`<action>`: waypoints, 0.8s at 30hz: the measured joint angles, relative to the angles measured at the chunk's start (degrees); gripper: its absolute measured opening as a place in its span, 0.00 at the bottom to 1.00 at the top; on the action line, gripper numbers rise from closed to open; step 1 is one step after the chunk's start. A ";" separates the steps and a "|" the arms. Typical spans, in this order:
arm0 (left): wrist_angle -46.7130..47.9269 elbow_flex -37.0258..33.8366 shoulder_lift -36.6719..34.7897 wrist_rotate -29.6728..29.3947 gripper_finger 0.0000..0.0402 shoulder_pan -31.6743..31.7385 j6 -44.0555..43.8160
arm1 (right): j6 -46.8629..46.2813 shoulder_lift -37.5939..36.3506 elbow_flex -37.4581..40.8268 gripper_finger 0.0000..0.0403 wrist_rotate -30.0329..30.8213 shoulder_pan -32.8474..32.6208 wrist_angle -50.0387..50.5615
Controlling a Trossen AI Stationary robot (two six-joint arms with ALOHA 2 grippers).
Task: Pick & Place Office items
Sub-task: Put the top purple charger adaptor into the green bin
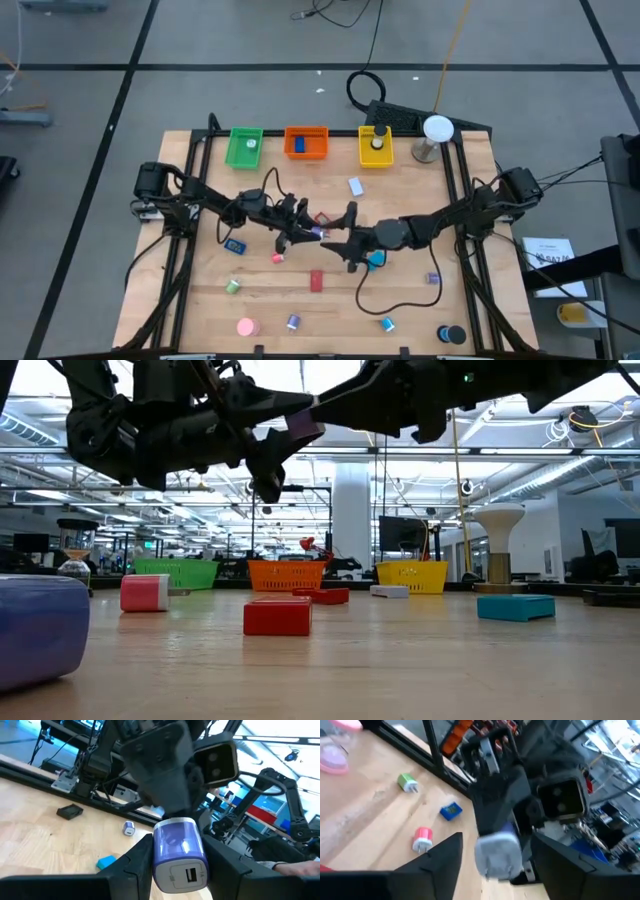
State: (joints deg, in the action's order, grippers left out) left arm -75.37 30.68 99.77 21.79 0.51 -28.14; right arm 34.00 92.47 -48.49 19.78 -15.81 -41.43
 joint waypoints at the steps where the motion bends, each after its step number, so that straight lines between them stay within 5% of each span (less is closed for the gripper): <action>1: -0.07 0.00 0.00 -0.11 0.35 0.08 -0.04 | 0.13 -0.04 0.00 0.53 -0.58 0.12 -0.23; 9: -0.58 0.02 0.00 -0.76 0.35 0.10 -0.44 | 0.35 -0.04 0.00 0.38 -0.53 1.07 -0.37; 24: 0.71 0.92 0.02 0.45 0.35 0.07 -0.63 | 2.58 4.07 -2.43 0.40 -0.18 1.29 -0.78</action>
State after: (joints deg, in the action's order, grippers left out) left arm -74.65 31.59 99.79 22.24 0.58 -28.77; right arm 36.58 96.53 -50.92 19.60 -14.52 -42.21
